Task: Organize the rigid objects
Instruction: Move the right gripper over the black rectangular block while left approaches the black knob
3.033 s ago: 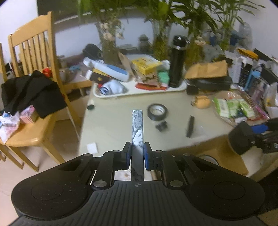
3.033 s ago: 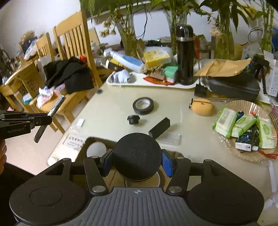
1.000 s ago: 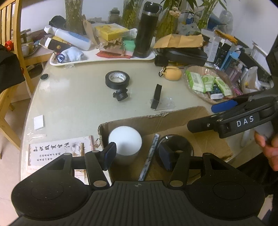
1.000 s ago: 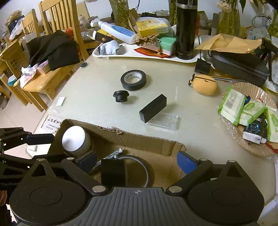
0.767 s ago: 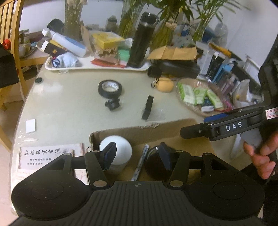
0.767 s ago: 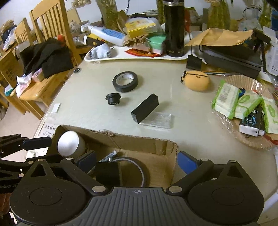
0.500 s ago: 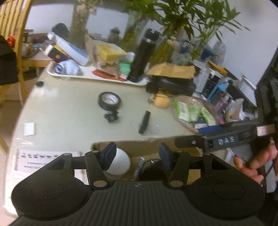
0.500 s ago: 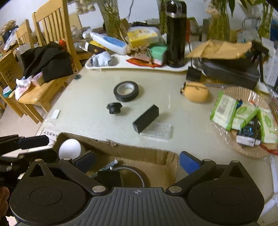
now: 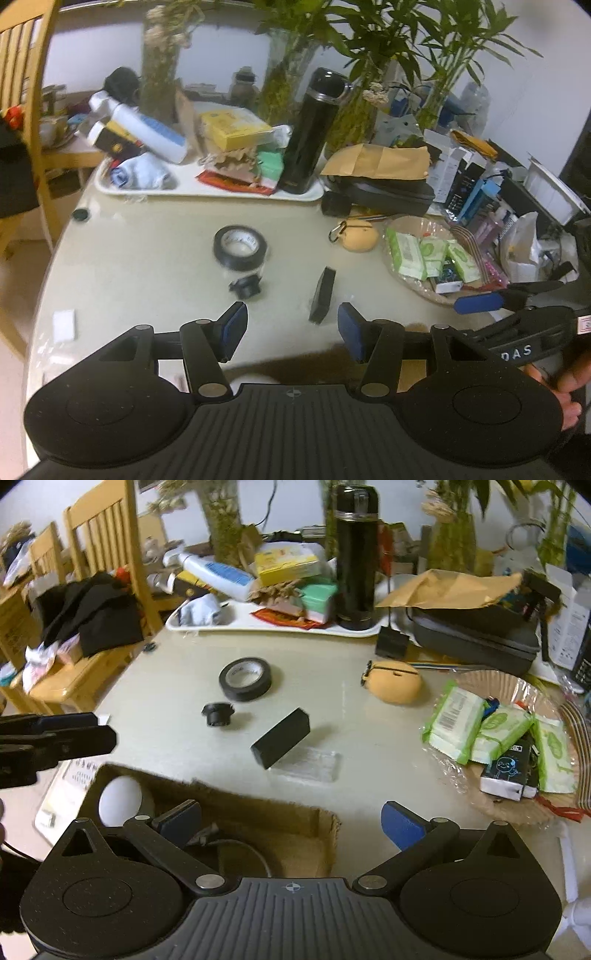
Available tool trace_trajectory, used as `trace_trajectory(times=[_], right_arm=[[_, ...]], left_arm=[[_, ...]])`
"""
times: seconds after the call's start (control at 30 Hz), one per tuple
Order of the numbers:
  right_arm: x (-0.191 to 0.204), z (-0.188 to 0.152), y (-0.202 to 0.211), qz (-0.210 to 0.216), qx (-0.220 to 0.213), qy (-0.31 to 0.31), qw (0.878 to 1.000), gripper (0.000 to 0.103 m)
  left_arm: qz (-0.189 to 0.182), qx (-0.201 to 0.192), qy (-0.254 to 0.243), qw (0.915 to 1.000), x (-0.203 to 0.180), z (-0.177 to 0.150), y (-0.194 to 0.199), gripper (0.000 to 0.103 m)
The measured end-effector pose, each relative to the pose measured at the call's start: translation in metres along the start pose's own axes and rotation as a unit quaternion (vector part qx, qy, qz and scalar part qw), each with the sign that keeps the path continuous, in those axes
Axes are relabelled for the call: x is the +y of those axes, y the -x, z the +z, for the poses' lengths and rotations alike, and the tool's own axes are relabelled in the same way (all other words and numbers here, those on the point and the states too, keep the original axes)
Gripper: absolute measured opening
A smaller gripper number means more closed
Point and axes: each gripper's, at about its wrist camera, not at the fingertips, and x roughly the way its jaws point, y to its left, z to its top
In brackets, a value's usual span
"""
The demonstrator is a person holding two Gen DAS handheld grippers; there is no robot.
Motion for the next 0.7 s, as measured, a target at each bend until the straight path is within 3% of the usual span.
trace_trajectory(times=[0.27, 0.37, 0.53, 0.7], right_arm=[[-0.006, 0.015, -0.020, -0.018, 0.007, -0.012, 1.000, 0.103], [-0.008, 0.017, -0.029, -0.021, 0.013, -0.007, 1.000, 0.103], [-0.004, 0.019, -0.047, -0.025, 0.030, 0.006, 0.999, 0.103], [0.003, 0.028, -0.061, -0.025, 0.036, 0.024, 0.999, 0.103]], left_arm=[[0.016, -0.008, -0.023, 0.9996, 0.001, 0.014, -0.025, 0.053], [0.040, -0.007, -0.004, 0.9992, 0.010, 0.018, -0.025, 0.053], [0.043, -0.006, 0.049, 0.9979, 0.027, 0.030, -0.019, 0.053], [0.064, -0.001, 0.044, 0.9970, 0.029, 0.034, -0.019, 0.053]])
